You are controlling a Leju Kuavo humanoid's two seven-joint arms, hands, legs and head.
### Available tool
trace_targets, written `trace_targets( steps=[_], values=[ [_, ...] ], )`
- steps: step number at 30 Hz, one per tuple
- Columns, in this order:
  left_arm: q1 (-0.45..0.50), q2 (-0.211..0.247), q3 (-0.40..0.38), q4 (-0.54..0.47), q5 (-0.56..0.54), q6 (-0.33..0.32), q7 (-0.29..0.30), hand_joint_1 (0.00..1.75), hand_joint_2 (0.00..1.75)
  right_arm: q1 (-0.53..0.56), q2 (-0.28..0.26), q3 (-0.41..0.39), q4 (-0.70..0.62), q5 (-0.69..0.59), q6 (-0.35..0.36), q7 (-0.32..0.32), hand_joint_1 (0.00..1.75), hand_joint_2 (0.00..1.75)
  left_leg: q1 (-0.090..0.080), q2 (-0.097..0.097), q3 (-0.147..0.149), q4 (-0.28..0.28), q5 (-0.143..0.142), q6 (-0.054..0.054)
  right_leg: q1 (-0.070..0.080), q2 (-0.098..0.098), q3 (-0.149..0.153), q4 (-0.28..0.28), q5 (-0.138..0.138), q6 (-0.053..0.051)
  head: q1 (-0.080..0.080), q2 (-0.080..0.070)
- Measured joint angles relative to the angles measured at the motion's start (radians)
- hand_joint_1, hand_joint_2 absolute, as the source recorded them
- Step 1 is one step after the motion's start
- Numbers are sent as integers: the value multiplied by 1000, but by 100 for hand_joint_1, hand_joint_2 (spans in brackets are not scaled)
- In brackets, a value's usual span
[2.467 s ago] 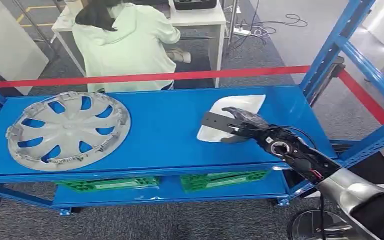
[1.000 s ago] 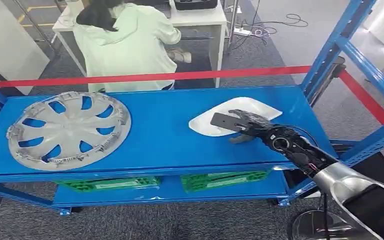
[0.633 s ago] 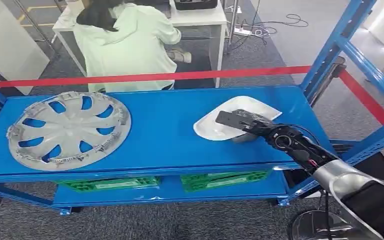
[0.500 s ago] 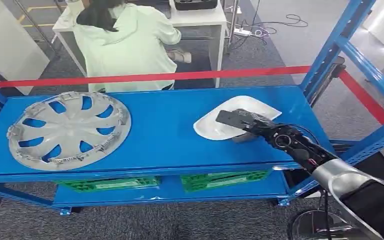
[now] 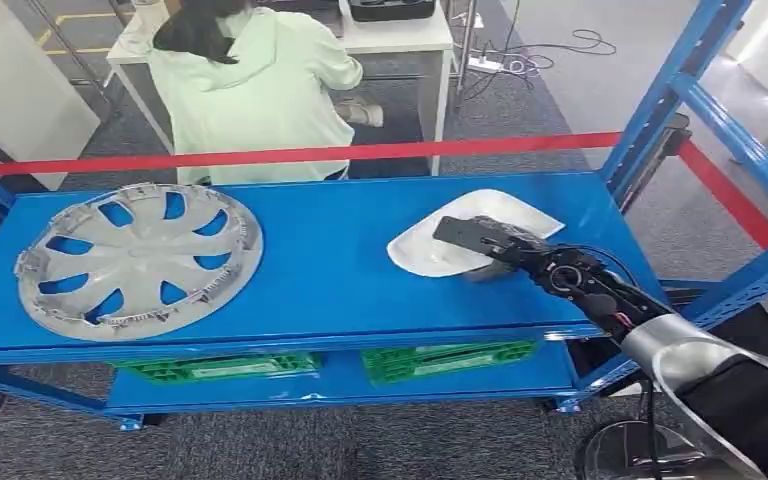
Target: Take the parts from the cabinet and place them on the table.
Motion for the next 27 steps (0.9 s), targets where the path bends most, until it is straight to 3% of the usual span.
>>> trace_targets(
  steps=[14,27],
  values=[
    [0,0,0,0,0,0,-3,0,0,-5,2,9,-32,62,-18,-34,0,175,0,0,0,0,0,0,0,0,0,0,0,0,0,0],
    [0,0,0,0,-2,-3,-4,0,0,-6,8,20,-154,114,-14,-5,0,175,0,0,0,0,0,0,0,0,0,0,0,0,0,0]
  ],
)
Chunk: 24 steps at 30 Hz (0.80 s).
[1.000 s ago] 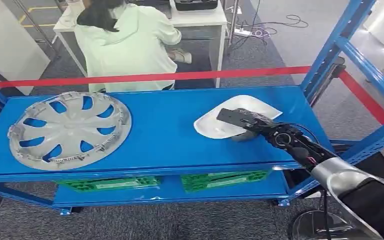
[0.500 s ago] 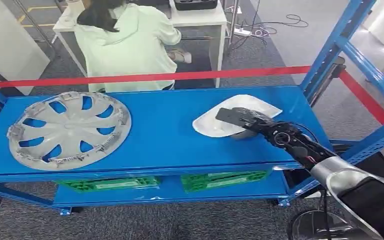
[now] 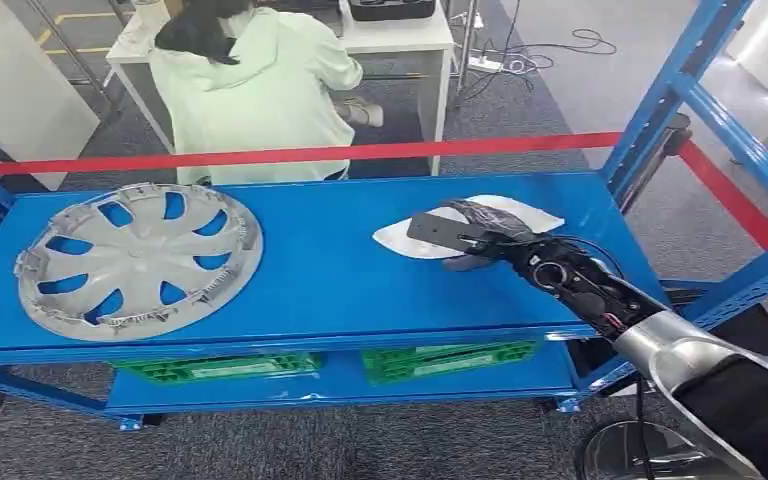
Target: Take the parts from the cabinet and place them on the table.
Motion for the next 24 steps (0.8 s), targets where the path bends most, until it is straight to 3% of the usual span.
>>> trace_targets(
  steps=[24],
  values=[
    [0,-5,-2,0,0,-4,-1,0,0,6,-9,-6,-42,14,14,38,0,175,0,0,0,0,0,0,0,0,-1,0,0,0,0,0]
  ],
)
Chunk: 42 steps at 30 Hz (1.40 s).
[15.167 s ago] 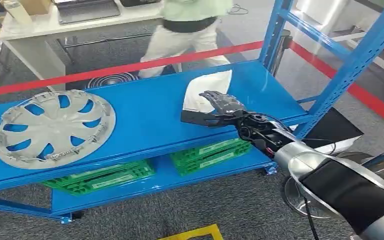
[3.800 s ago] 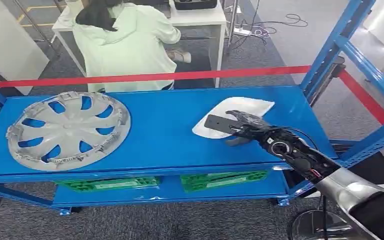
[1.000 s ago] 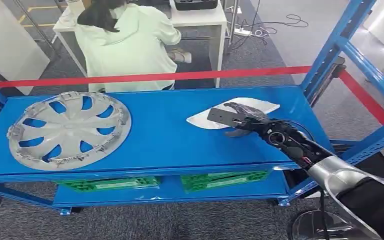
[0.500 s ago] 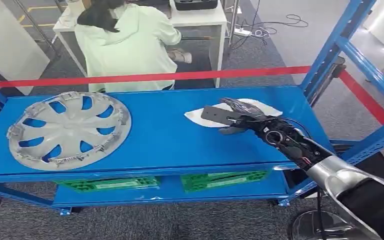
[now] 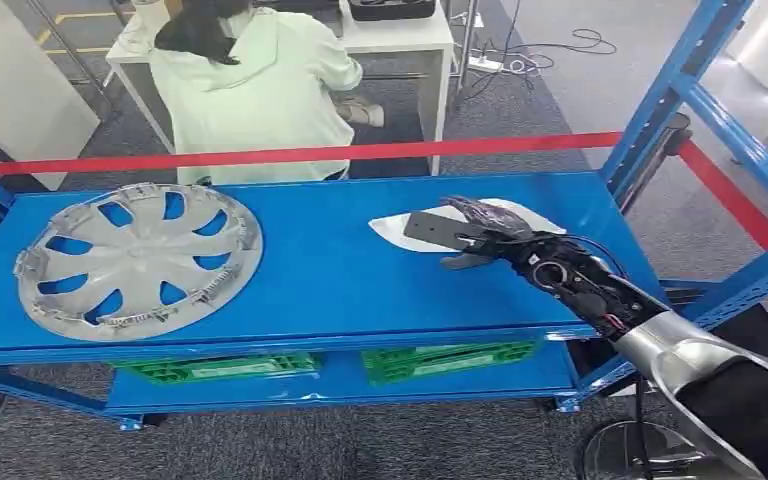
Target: Take the parts from the cabinet and place them on the table.
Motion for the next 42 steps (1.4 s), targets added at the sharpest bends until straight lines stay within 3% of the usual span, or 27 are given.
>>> trace_targets(
  steps=[10,23,42],
  values=[
    [0,0,0,0,3,0,0,0,0,-16,-23,-6,11,13,6,21,0,175,0,0,0,0,0,0,0,0,0,0,0,0,0,0],
    [0,-1,0,0,3,-5,0,0,0,-41,-54,-3,29,34,86,97,0,175,0,0,0,0,0,0,0,0,0,0,0,0,0,0],
    [0,-1,0,0,8,-5,0,0,0,-63,-60,36,100,50,114,93,0,175,0,0,0,0,0,0,0,0,0,0,0,0,-1,0]
  ],
)
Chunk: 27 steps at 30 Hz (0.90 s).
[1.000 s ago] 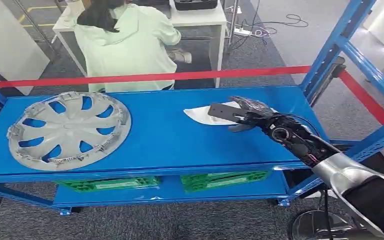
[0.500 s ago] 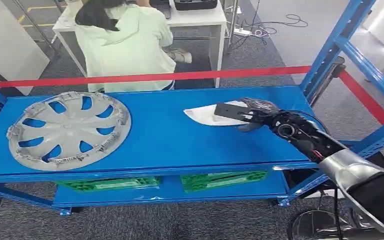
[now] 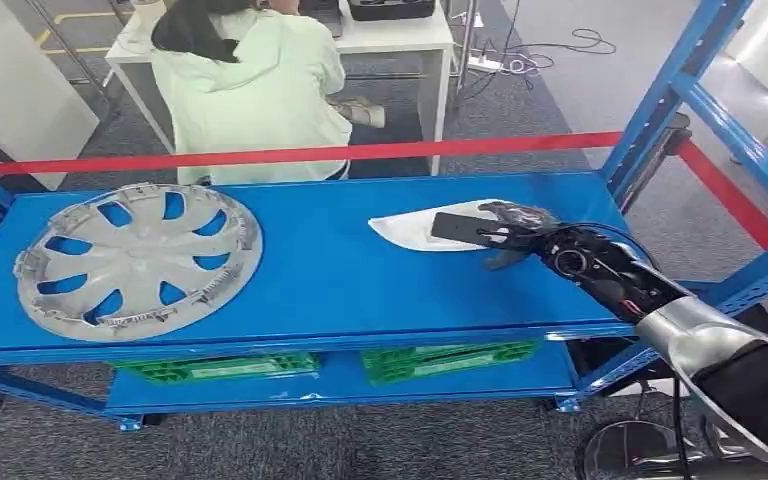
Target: Take the parts from the cabinet and place them on the table.
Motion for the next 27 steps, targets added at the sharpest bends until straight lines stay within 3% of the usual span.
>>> trace_targets(
  steps=[14,16,17,19,24,27],
  values=[
    [0,0,0,0,-3,0,0,0,0,1,0,16,64,-16,-8,-16,3,175,0,0,0,0,0,0,0,0,0,0,0,0,0,0],
    [0,0,0,0,-4,0,0,0,0,2,0,16,71,-17,-9,-19,63,175,0,0,0,0,0,0,0,0,0,0,0,0,0,0],
    [0,1,0,0,-6,-1,0,0,0,3,0,16,73,-18,-10,-19,157,175,0,0,0,0,0,0,0,0,0,0,0,0,0,0],
    [0,1,0,0,-6,-2,0,0,0,6,-2,16,76,-21,-12,-22,152,175,0,0,0,0,0,0,0,0,0,0,0,0,0,0],
    [0,2,0,0,-3,-2,0,0,0,7,-8,14,76,-22,-14,-23,166,175,0,0,1,0,0,0,0,0,0,0,0,0,0,0],
    [0,2,0,0,-3,-2,0,0,0,7,-8,14,76,-34,-16,-23,162,175,0,0,1,0,0,0,0,0,0,0,0,0,0,0]
  ],
)
